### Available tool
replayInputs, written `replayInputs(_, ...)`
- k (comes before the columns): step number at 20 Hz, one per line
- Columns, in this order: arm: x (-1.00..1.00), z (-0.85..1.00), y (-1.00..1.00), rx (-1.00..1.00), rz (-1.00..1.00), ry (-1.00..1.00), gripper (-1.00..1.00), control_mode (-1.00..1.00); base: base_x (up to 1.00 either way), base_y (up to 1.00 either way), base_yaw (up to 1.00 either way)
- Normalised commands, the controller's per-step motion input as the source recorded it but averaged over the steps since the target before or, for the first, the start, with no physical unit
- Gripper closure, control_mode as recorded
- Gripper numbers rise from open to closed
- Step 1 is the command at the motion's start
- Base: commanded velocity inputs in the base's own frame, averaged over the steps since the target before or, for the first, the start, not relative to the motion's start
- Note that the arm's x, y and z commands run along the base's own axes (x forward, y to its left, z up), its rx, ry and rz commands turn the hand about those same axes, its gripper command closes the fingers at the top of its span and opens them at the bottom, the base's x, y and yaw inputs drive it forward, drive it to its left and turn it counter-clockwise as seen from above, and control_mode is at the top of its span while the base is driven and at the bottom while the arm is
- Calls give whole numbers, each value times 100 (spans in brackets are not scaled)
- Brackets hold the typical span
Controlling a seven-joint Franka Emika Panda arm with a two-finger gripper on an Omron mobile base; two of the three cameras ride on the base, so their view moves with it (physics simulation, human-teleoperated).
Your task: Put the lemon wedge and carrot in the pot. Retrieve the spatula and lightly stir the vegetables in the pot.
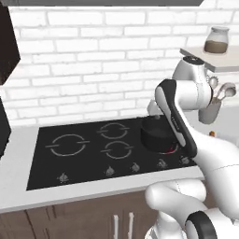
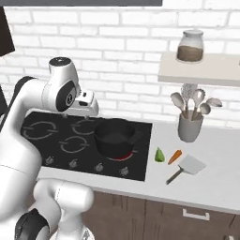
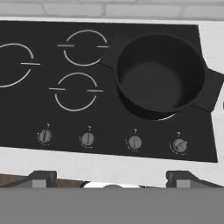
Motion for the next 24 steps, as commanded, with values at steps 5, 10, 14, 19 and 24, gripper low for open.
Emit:
replayInputs(5, 0, 0, 0, 0, 0, 0, -100, 100, -9, -80, 0)
replayInputs(10, 0, 0, 0, 0, 0, 0, -100, 100, 18, -38, 0)
replayInputs(14, 0, 0, 0, 0, 0, 0, -100, 100, 2, -20, 0)
replayInputs(19, 12, -1, -26, 0, 0, 0, -100, -100, 1, -14, 0)
replayInputs(24, 38, -15, -78, -2, 0, -1, -100, -100, 0, 0, 0)
